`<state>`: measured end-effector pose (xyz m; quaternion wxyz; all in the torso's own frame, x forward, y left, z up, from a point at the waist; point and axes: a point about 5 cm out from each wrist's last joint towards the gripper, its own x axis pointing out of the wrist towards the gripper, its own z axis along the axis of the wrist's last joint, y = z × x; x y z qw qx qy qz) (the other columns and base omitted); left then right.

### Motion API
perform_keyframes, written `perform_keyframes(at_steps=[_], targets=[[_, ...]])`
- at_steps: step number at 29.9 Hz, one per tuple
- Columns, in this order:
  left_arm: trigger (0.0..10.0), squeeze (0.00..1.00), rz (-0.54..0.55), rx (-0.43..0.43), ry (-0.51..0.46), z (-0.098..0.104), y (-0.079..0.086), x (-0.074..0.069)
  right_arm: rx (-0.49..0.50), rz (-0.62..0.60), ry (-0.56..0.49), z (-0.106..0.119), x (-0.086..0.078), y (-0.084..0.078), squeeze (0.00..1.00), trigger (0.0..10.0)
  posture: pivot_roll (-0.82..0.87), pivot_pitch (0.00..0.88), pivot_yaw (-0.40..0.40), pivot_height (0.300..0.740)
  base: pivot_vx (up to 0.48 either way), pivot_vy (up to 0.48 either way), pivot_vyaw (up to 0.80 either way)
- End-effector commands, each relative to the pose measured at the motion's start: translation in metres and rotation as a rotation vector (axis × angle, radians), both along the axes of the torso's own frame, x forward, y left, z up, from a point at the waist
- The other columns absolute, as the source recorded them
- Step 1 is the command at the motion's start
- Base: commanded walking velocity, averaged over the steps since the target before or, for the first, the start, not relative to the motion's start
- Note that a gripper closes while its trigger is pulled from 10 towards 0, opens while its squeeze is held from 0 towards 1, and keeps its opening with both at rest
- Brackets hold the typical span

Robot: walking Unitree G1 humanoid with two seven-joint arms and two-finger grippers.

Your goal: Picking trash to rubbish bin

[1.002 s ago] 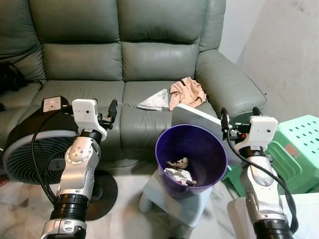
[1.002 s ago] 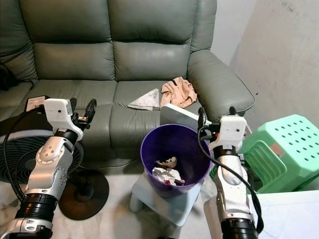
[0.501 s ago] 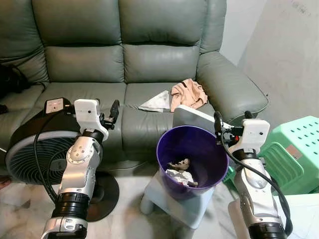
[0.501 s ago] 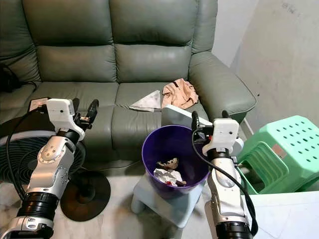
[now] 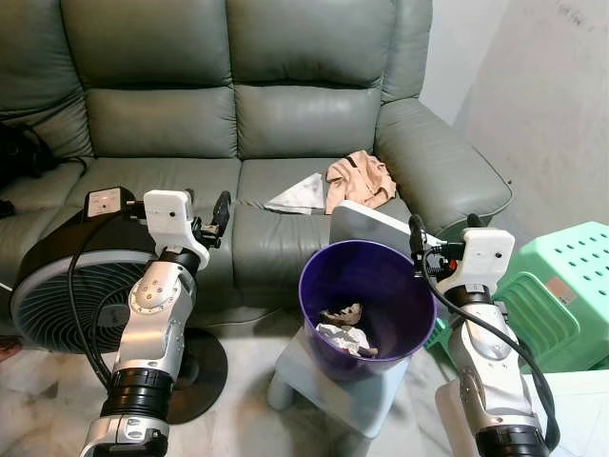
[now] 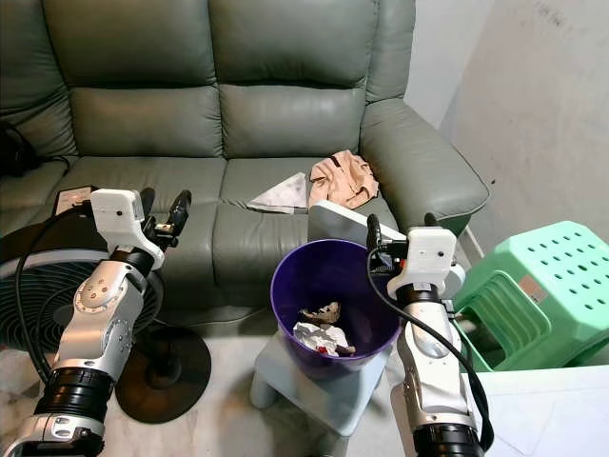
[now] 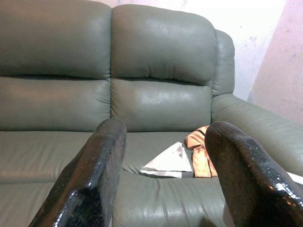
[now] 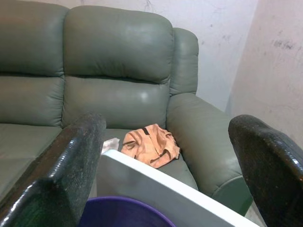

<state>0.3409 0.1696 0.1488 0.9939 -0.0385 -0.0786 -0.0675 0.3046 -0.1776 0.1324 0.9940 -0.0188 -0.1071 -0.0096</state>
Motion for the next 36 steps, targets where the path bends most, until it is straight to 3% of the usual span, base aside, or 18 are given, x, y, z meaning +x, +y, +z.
perform_keyframes(at_steps=[1, 22, 36], targets=[[10.0, 0.0, 0.004, -0.008, 0.019, -0.0013, -0.0011, 0.0023, -0.009, -0.013, -0.009, 0.0044, -0.0001, -0.0029, 0.0, 10.0, -0.04, 0.048, -0.048, 0.74, 0.0, 0.0, 0.0], [10.0, 0.0, -0.021, -0.046, 0.051, -0.0029, -0.0062, 0.0022, -0.018, -0.029, 0.012, 0.0024, -0.0022, -0.0054, 0.0, 10.0, -0.05, 0.059, -0.05, 0.74, -0.238, 0.0, 0.0], [10.0, 0.0, 0.004, -0.042, 0.038, -0.0022, -0.0033, 0.0019, -0.026, -0.029, 0.025, 0.0018, -0.0033, -0.0081, 0.0, 10.0, -0.05, 0.071, -0.059, 0.74, 0.0, 0.0, 0.0]])
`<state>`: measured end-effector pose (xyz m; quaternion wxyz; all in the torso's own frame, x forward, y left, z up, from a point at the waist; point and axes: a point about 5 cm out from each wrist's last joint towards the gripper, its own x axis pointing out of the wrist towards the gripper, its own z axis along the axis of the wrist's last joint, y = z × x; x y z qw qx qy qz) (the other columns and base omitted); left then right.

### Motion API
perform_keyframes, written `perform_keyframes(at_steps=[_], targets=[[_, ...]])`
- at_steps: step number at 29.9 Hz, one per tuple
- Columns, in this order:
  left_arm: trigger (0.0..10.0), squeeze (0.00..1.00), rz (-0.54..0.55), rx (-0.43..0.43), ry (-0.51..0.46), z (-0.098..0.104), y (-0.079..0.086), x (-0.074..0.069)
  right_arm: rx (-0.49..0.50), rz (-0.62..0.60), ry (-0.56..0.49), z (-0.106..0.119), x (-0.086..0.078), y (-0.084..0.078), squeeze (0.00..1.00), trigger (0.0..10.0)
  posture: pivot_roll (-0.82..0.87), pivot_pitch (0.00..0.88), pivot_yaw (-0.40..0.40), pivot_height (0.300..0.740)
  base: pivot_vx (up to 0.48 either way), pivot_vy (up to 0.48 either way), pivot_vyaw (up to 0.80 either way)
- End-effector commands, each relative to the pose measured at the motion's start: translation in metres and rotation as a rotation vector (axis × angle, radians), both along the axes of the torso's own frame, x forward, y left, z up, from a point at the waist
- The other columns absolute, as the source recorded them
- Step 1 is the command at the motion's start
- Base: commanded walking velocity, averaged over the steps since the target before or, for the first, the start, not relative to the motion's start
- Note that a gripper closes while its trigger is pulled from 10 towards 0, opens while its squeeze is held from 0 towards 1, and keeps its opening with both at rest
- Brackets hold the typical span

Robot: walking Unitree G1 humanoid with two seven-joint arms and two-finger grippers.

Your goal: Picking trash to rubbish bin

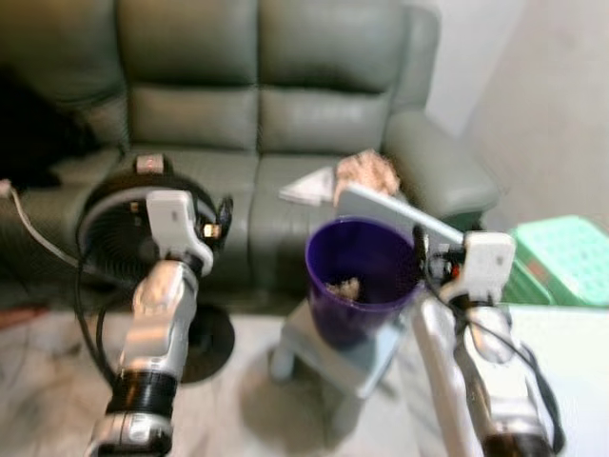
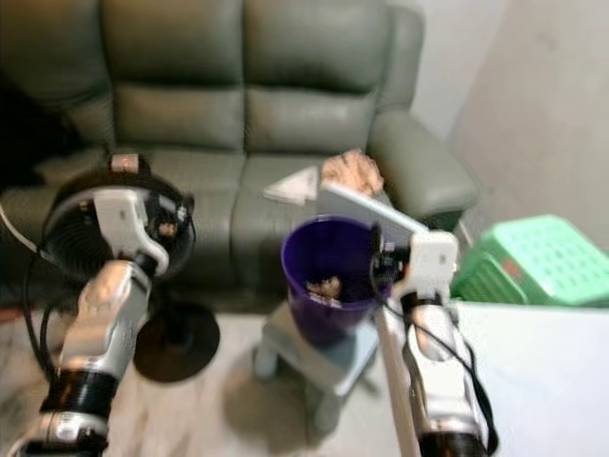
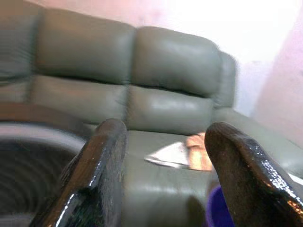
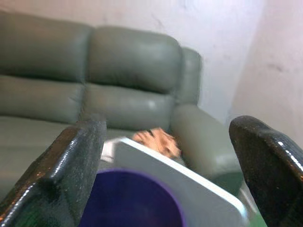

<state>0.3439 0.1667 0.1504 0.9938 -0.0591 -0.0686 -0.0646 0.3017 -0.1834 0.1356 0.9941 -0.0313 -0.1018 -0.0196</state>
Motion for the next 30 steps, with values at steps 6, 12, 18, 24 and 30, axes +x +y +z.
perform_keyframes(at_steps=[6, 12, 18, 24, 30], targets=[[10.0, 0.0, 0.009, -0.004, 0.014, -0.0038, 0.0002, -0.0009, -0.007, -0.013, 0.016, -0.0009, -0.0007, -0.004, 0.0, 10.0, -0.06, 0.078, -0.057, 0.74, 0.0, 0.0, 0.0], [10.0, 0.0, 0.004, -0.021, 0.021, -0.0045, -0.0011, -0.0003, -0.005, -0.016, 0.02, -0.0007, -0.001, -0.0045, 0.0, 10.0, -0.06, 0.085, -0.057, 0.74, 0.0, 0.0, 0.0], [10.0, 0.0, 0.0, -0.024, 0.027, -0.0053, -0.0017, 0.0, -0.007, -0.02, 0.025, -0.0009, -0.0013, -0.0049, 0.0, 10.0, -0.06, 0.087, -0.057, 0.74, 0.0, 0.185, 0.0], [10.0, 0.0, -0.003, -0.026, 0.03, -0.0052, -0.0016, 0.0004, -0.003, -0.021, 0.027, -0.0016, -0.0018, -0.0045, 0.0, 10.0, -0.06, 0.089, -0.055, 0.74, 0.0, 0.351, 0.0], [10.0, 0.0, -0.005, -0.017, 0.03, -0.0053, -0.0015, 0.0007, -0.002, -0.025, 0.028, -0.0019, -0.0021, -0.0046, 0.0, 10.0, -0.06, 0.087, -0.054, 0.74, 0.0, 0.444, 0.0]])
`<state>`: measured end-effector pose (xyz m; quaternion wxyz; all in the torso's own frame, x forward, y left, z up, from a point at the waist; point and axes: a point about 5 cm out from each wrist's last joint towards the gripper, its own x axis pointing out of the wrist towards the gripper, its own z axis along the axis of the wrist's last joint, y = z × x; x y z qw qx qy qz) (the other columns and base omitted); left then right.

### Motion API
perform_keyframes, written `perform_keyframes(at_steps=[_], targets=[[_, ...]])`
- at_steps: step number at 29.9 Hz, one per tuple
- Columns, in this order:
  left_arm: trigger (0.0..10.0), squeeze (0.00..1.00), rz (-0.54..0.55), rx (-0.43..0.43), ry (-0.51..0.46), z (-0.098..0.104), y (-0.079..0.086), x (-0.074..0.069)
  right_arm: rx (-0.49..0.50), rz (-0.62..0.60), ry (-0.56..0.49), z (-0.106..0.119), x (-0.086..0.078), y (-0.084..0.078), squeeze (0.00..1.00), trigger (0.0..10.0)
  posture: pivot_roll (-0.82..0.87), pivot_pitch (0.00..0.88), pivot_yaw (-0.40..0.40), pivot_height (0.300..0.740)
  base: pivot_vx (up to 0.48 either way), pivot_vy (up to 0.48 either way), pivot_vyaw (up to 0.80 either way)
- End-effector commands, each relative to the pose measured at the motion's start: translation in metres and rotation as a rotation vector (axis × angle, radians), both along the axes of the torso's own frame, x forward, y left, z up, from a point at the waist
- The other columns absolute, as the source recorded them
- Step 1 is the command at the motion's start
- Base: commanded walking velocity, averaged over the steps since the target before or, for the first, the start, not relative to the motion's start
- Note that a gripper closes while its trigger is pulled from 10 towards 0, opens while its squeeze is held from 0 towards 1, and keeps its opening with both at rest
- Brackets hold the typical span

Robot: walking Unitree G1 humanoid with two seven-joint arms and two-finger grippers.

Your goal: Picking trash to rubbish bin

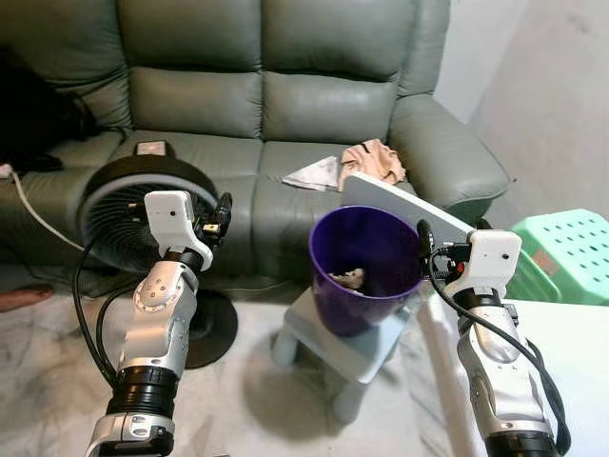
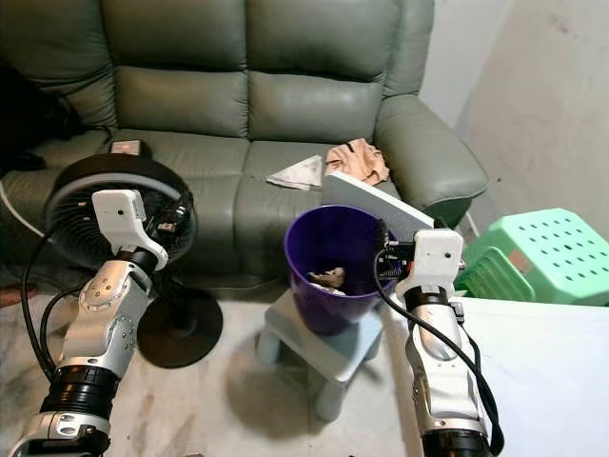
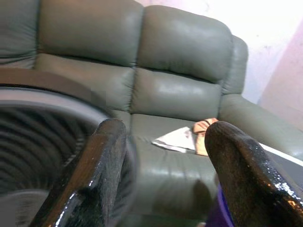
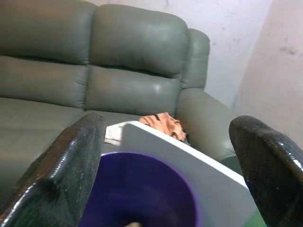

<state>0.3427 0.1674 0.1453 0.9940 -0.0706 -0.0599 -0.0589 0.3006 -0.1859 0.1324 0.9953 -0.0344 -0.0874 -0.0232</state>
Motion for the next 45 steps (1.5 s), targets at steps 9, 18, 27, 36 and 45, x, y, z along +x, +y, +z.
perform_keyframes(at_steps=[9, 18, 27, 36, 45], targets=[[10.0, 0.0, -0.014, 0.004, 0.01, 0.0, -0.003, 0.002, 0.006, -0.016, 0.004, 0.001, -0.001, -0.003, 0.0, 10.0, -0.06, 0.086, -0.056, 0.74, 0.0, 0.469, 0.0], [10.0, 0.0, 0.002, 0.01, 0.012, -0.001, -0.002, 0.003, 0.008, -0.016, 0.017, 0.001, 0.0, -0.004, 0.0, 10.0, -0.06, 0.083, -0.06, 0.74, 0.0, 0.242, -0.05], [10.0, 0.0, 0.0, 0.015, 0.008, -0.001, -0.004, 0.003, 0.005, -0.012, 0.031, 0.0, 0.001, -0.003, 0.0, 10.0, -0.07, 0.077, -0.061, 0.74, 0.0, 0.0, -0.76], [10.0, 0.0, -0.021, 0.021, 0.004, -0.001, -0.008, 0.002, 0.003, -0.011, 0.033, 0.0, 0.001, -0.002, 0.0, 10.0, -0.07, 0.067, -0.056, 0.74, 0.0, 0.0, -0.8], [10.0, 0.0, -0.08, 0.041, -0.009, -0.001, -0.02, -0.001, 0.0, -0.011, 0.036, -0.003, -0.001, -0.001, 0.0, 10.0, -0.07, 0.054, -0.047, 0.74, 0.0, 0.0, -0.79]])
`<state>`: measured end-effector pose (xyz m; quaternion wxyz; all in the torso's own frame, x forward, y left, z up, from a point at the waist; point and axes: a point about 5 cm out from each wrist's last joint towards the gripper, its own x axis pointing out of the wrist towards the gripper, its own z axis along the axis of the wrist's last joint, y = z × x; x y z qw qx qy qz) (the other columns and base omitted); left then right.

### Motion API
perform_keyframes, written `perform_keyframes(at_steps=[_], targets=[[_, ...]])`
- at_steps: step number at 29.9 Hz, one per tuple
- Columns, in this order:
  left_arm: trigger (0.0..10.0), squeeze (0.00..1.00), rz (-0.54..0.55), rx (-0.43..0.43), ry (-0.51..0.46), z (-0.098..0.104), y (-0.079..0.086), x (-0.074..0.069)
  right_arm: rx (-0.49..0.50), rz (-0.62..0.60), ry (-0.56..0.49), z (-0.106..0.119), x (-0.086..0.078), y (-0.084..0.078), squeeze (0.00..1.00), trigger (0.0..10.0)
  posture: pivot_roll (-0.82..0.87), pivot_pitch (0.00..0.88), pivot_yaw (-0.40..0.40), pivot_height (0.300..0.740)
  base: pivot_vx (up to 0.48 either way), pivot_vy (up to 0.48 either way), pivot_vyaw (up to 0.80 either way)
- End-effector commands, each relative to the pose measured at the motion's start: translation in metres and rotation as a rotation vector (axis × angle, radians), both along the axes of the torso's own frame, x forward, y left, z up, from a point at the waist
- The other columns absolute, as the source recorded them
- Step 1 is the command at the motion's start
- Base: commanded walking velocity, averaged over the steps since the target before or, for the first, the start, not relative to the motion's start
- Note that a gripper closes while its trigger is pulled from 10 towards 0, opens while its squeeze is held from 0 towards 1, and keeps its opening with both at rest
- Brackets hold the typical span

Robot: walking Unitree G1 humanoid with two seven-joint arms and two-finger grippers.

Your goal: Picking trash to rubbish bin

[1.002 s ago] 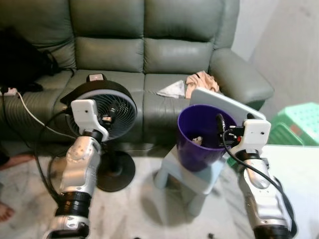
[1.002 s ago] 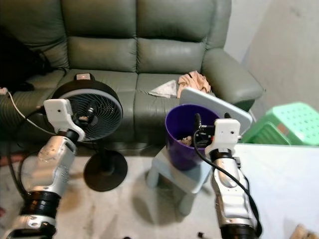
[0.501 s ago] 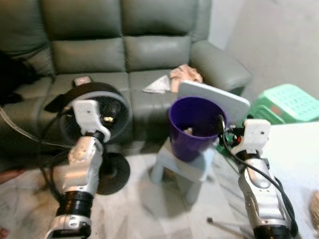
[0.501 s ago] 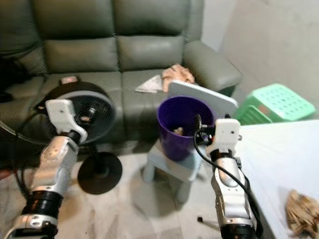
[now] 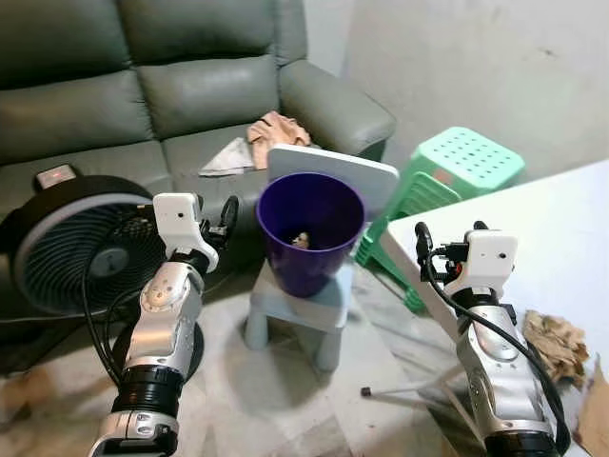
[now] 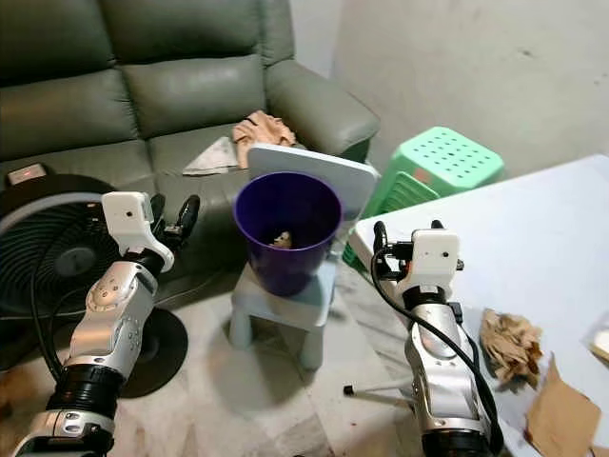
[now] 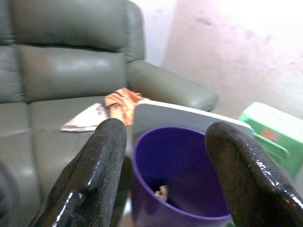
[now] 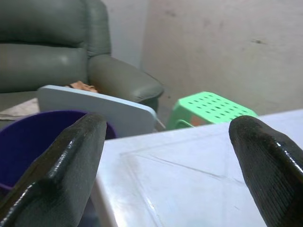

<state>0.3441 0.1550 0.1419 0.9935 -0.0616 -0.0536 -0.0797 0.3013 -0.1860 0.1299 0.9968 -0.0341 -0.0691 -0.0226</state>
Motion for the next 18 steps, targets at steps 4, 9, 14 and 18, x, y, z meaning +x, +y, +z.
perform_keyframes(at_steps=[4, 9, 14, 18], targets=[[10.0, 0.0, -0.064, 0.029, -0.017, 0.001, -0.014, -0.005, -0.005, -0.005, 0.001, -0.002, -0.004, -0.001, 0.0, 10.0, -0.07, 0.054, -0.042, 0.74, 0.0, 0.0, -0.79], [10.0, 0.0, -0.103, 0.043, -0.025, 0.0, -0.023, -0.008, -0.007, 0.008, 0.009, -0.006, -0.007, 0.002, 0.0, 10.0, -0.07, 0.057, -0.038, 0.74, 0.0, 0.0, -0.79], [10.0, 0.0, -0.123, 0.059, -0.025, -0.001, -0.026, -0.011, -0.004, 0.014, 0.014, -0.009, -0.01, 0.005, 0.0, 10.0, -0.07, 0.064, -0.03, 0.74, 0.0, 0.0, -0.79], [10.0, 0.0, -0.136, 0.072, -0.027, -0.002, -0.028, -0.014, 0.0, 0.015, 0.017, -0.01, -0.011, 0.007, 0.0, 10.0, -0.07, 0.068, -0.025, 0.74, 0.0, 0.0, -0.79]])
